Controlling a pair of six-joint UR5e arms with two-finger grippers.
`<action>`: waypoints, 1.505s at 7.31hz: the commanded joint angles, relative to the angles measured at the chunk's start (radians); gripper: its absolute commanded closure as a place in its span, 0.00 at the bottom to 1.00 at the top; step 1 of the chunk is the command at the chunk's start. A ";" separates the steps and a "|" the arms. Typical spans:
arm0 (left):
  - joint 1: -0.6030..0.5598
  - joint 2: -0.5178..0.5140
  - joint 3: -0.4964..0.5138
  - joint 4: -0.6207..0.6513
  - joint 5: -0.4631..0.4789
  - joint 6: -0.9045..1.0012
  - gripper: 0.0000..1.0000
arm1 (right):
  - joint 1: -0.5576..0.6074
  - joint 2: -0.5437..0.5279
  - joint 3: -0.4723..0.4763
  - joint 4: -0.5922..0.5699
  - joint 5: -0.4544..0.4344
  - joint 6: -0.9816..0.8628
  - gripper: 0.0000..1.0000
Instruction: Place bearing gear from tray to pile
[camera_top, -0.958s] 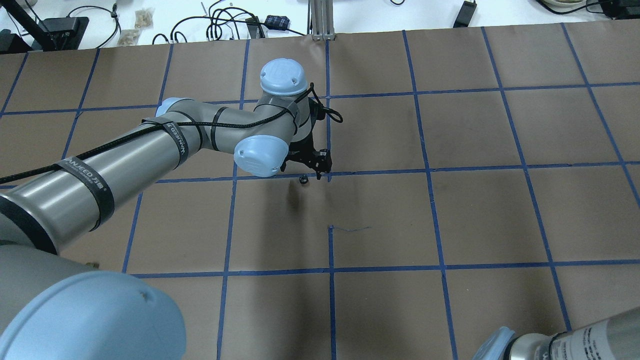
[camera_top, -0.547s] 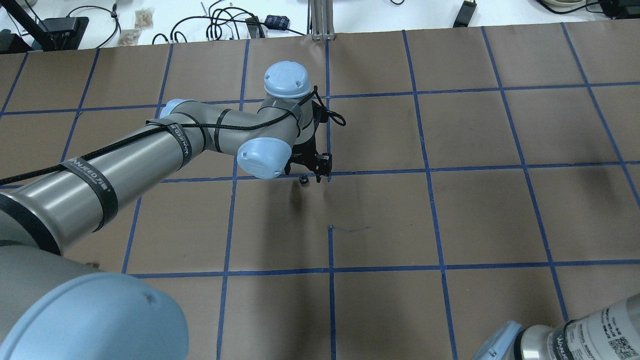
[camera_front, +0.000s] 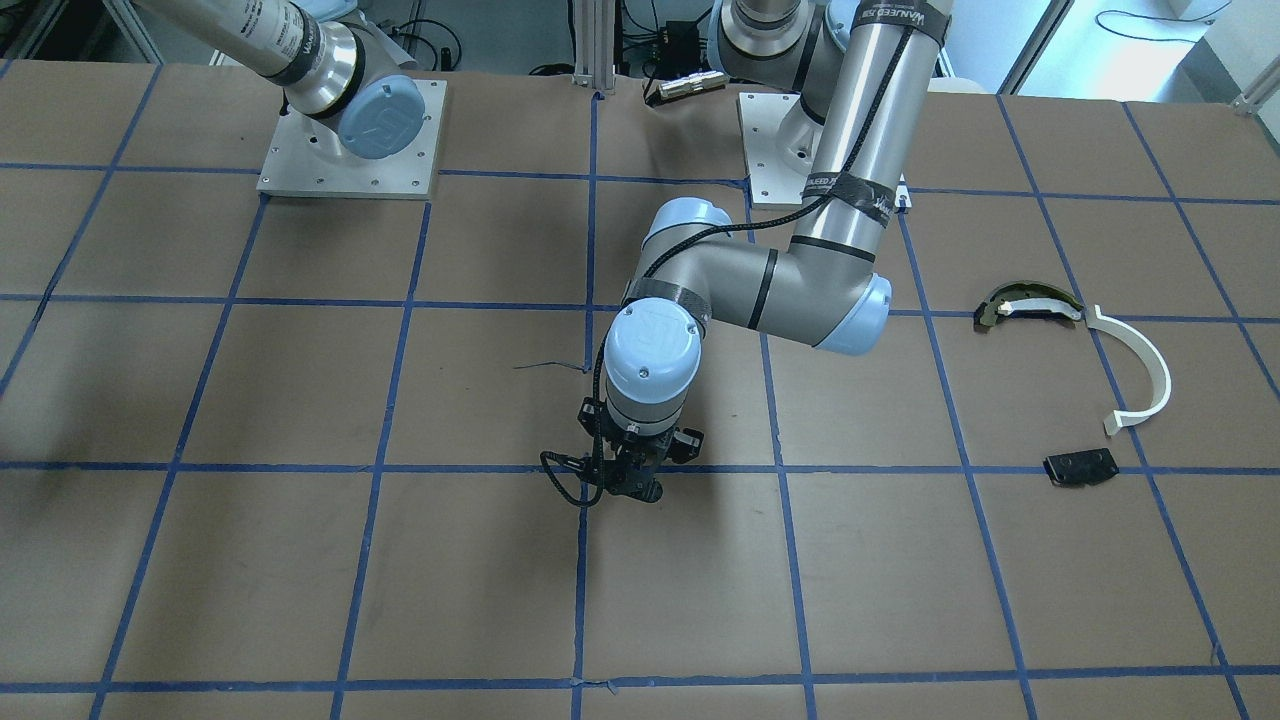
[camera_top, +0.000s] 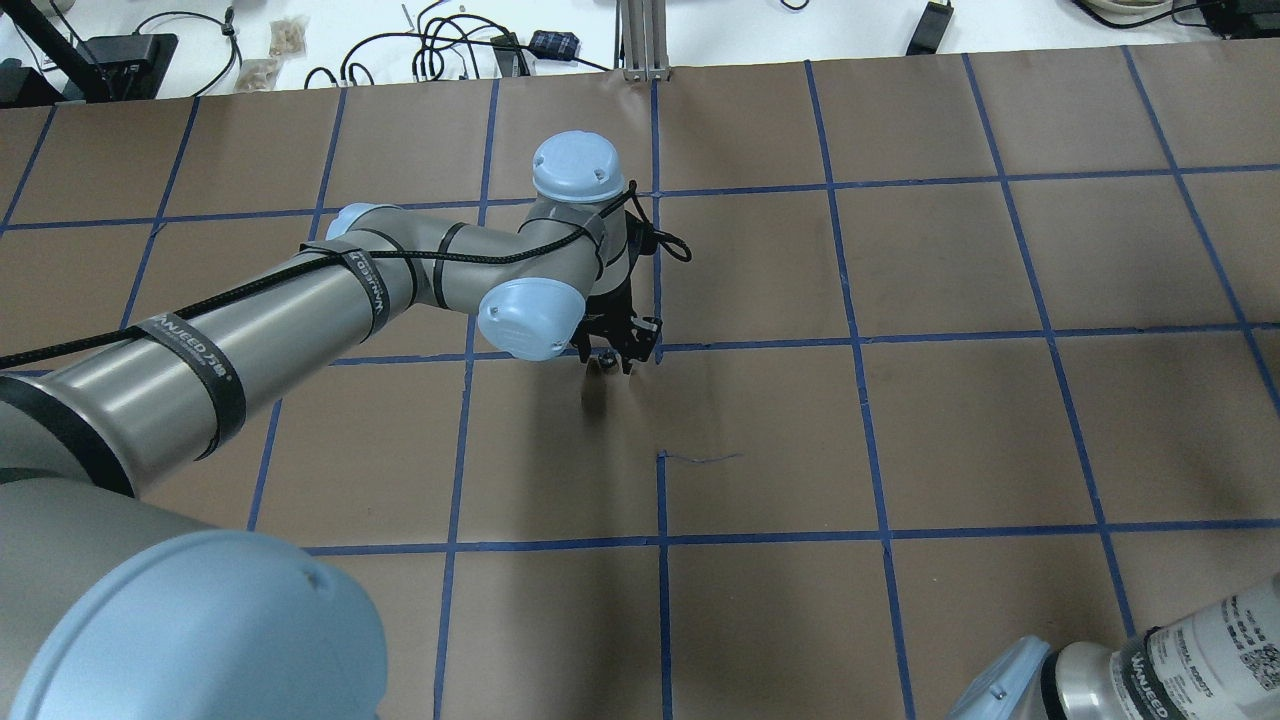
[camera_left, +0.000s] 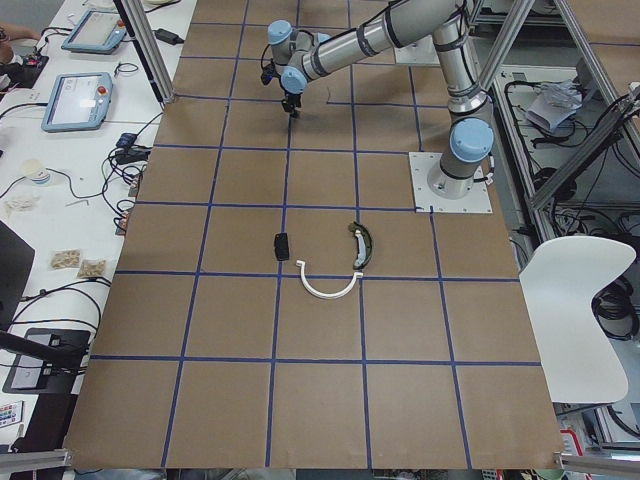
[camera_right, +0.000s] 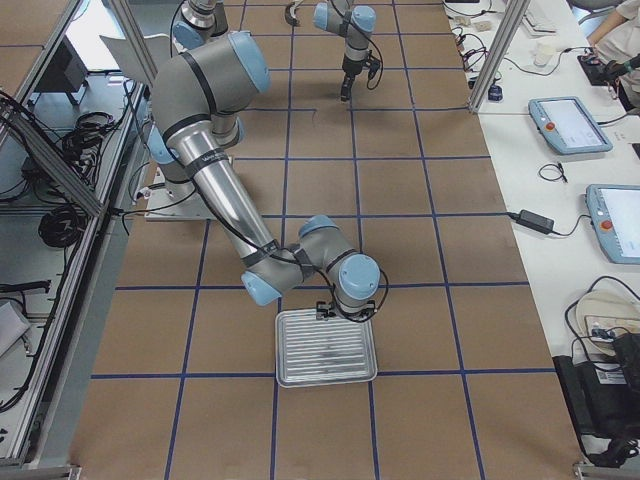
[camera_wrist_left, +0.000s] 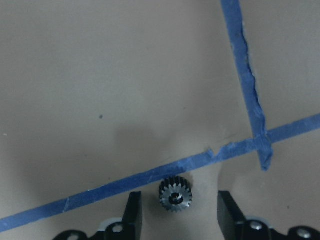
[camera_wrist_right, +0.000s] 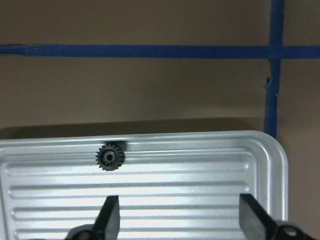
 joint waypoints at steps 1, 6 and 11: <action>0.000 -0.010 0.000 0.006 0.002 0.000 0.43 | -0.035 -0.001 0.043 -0.008 -0.010 0.027 0.15; 0.012 -0.002 0.017 0.012 0.002 0.030 1.00 | -0.043 -0.015 0.127 -0.073 -0.044 0.074 0.19; 0.476 0.139 0.032 -0.148 0.032 0.279 1.00 | -0.043 -0.018 0.140 -0.073 -0.044 0.084 0.34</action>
